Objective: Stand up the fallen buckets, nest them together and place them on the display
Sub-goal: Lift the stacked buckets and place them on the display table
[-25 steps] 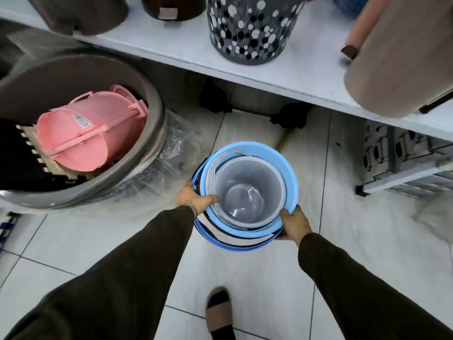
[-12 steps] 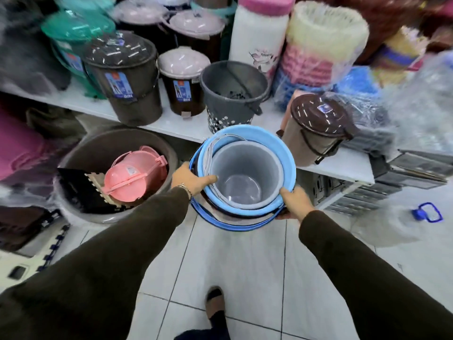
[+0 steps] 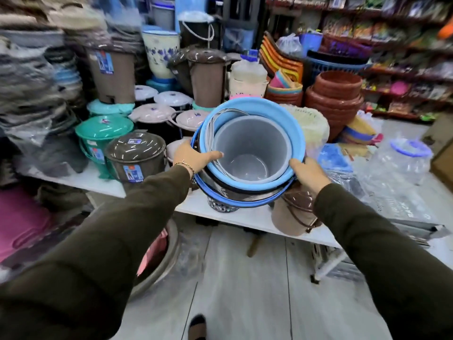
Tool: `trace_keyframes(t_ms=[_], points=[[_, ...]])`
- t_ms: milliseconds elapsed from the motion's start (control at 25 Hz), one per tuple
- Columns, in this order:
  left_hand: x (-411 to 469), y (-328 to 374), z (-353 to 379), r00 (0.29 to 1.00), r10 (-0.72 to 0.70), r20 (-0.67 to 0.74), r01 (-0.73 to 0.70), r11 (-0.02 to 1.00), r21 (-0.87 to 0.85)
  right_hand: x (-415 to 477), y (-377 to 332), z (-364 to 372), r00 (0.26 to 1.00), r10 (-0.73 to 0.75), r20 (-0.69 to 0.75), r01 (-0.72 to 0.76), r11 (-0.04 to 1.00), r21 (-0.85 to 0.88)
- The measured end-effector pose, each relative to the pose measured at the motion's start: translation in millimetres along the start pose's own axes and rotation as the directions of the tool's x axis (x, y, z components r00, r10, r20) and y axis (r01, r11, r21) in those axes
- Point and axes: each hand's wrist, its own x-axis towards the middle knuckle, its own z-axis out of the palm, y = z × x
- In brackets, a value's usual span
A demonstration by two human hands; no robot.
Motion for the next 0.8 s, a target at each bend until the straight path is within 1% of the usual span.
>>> trace_keyframes(t_ms=[120, 200, 320, 360, 440, 560, 680, 800], points=[[78, 18, 4, 1.000, -0.001, -0.010, 0.001, 1.000, 0.025, 63, -38, 19, 1.000, 0.000, -0.011, 0.001, 1.000, 0.028], [135, 22, 10, 0.999, -0.033, -0.003, 0.033, 0.999, 0.034, 113, -50, 43, 1.000, 0.028, 0.002, -0.028, 0.999, 0.036], [201, 12, 22, 0.993, -0.117, 0.024, 0.115, 0.989, 0.090, 172, -50, 80, 0.984, 0.155, 0.091, -0.160, 0.986, 0.053], [221, 1, 29, 0.987, -0.156, 0.042, 0.150, 0.981, 0.119, 191, -43, 93, 0.978, 0.184, 0.096, -0.188, 0.981, 0.038], [257, -23, 44, 0.962, -0.256, 0.098, 0.239, 0.959, 0.153, 229, -19, 121, 0.966, 0.239, 0.096, -0.234, 0.971, -0.054], [290, -69, 72, 0.907, -0.391, 0.156, 0.369, 0.917, 0.152, 259, 12, 153, 0.925, 0.370, 0.090, -0.362, 0.928, -0.091], [298, -100, 98, 0.884, -0.439, 0.162, 0.408, 0.892, 0.194, 269, 41, 172, 0.912, 0.411, 0.017, -0.395, 0.887, -0.239], [298, -124, 120, 0.859, -0.481, 0.176, 0.443, 0.870, 0.216, 279, 80, 190, 0.878, 0.479, -0.006, -0.468, 0.854, -0.226]])
